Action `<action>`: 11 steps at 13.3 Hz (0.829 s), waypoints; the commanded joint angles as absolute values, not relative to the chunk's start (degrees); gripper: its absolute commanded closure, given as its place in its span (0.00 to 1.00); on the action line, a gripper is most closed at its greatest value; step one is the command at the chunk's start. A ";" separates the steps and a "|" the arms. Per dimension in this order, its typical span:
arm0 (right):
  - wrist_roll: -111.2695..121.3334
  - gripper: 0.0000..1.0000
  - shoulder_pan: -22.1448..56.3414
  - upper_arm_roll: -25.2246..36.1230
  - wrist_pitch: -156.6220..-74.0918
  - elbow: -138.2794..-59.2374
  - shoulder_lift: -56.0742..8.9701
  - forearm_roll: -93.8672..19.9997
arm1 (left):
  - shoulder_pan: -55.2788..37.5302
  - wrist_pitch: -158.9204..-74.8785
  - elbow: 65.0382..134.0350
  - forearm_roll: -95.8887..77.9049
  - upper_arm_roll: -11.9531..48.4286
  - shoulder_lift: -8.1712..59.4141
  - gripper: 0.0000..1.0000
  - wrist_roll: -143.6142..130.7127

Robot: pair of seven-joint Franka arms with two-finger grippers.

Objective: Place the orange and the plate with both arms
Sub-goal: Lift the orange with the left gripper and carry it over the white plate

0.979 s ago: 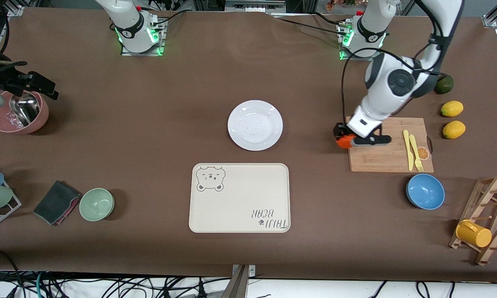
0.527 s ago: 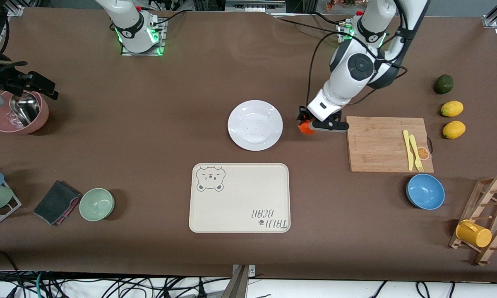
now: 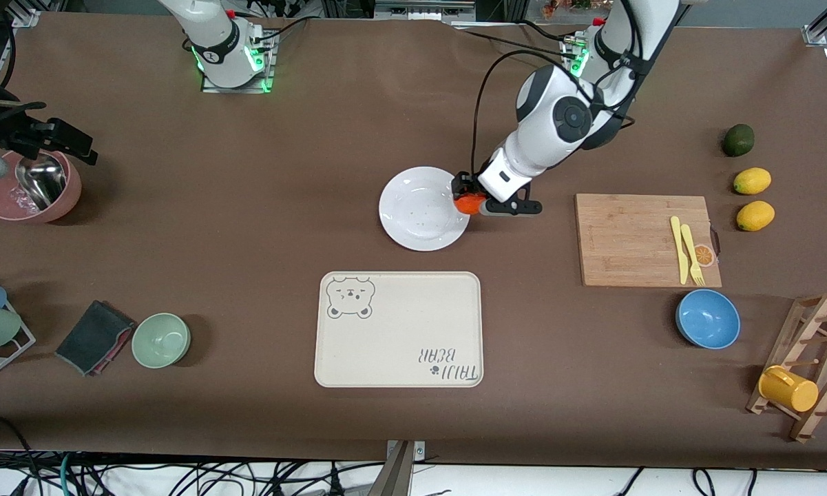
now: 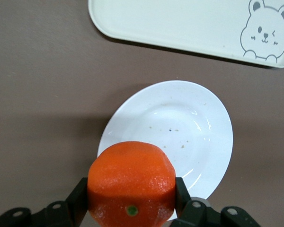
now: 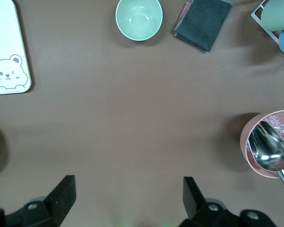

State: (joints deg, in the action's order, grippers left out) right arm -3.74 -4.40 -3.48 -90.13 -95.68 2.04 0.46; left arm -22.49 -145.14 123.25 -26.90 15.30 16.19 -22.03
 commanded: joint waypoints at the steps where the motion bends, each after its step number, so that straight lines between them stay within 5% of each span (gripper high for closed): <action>1: -2.90 0.00 -4.92 -3.69 -89.38 -95.62 2.55 -0.35 | -26.87 -146.34 118.23 -28.21 14.77 21.43 0.83 -26.86; 9: -2.90 0.00 -4.92 -3.69 -89.30 -95.54 2.55 -0.44 | -35.33 -149.85 112.68 -27.95 9.58 30.23 0.75 -32.78; 11: -2.99 0.00 -4.83 -3.69 -89.30 -95.62 2.55 -0.44 | -36.38 -150.03 112.68 -27.95 8.09 30.50 0.64 -32.78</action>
State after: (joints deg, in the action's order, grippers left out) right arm -3.74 -4.40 -3.49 -90.04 -95.68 2.04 0.45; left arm -34.52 -149.68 114.35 -26.91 10.03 29.48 -32.42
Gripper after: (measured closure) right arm 0.000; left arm 0.264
